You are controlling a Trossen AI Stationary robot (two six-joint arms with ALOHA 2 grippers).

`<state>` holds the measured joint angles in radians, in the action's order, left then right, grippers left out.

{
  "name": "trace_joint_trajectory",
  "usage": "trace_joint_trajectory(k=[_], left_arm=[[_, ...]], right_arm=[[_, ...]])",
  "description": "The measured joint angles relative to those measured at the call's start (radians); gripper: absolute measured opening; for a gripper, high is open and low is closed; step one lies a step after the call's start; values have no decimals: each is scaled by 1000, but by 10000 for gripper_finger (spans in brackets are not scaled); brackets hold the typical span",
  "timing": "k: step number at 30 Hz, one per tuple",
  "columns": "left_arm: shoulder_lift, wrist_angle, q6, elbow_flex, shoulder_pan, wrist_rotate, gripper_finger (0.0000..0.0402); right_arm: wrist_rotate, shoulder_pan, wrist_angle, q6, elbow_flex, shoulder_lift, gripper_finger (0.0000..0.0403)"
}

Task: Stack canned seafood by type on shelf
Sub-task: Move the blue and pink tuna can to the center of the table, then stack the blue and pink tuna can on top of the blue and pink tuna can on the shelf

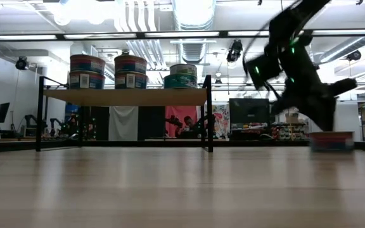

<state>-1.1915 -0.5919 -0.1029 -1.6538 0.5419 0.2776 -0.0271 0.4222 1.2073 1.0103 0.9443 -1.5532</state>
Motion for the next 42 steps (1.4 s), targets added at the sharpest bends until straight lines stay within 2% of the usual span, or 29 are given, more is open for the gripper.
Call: trace_joint_trajectory(k=[3,5,8,11,14,16,18,19,20,23,25,30,37,39,42], left_arm=[[-1,1,0,0,0,0,0],[-5,1,6,0,0,0,0],[-14,-5,23,0,0,1,0],[-28,-22,45,0,-1,16,0],[-46,-40,53,0,-1,102,0],[-59,-55,63,0,-4,199,0],[-72,-53,85,0,-18,286,0],[-76,-56,90,0,-35,288,0],[-79,-62,94,0,-61,258,0],[-91,-112,100,0,-169,52,0],[-103,-151,143,1,-251,-74,0],[-157,-193,441,3,-446,-316,0],[-336,-195,819,9,-625,-338,0],[-401,-194,838,9,-664,-339,0],[-500,-173,758,9,-718,-398,0]], right_arm=[[143,-110,-114,20,34,40,13],[166,-190,-181,28,71,67,13],[60,-277,-158,102,139,118,13],[-31,-293,-124,111,190,163,13],[-85,-291,-129,89,212,205,13],[-108,-291,-161,40,209,220,13],[-102,-291,-254,-59,175,230,13],[-89,-290,-320,-101,147,237,12],[-67,-289,-406,-142,109,246,11],[11,-285,-654,-227,-9,270,9],[27,-285,-748,-264,-70,283,9],[28,-280,-756,-301,-149,309,9],[62,-280,-681,-313,-184,307,9],[77,-280,-706,-327,-199,307,9],[115,-279,-796,-358,-250,308,9]])
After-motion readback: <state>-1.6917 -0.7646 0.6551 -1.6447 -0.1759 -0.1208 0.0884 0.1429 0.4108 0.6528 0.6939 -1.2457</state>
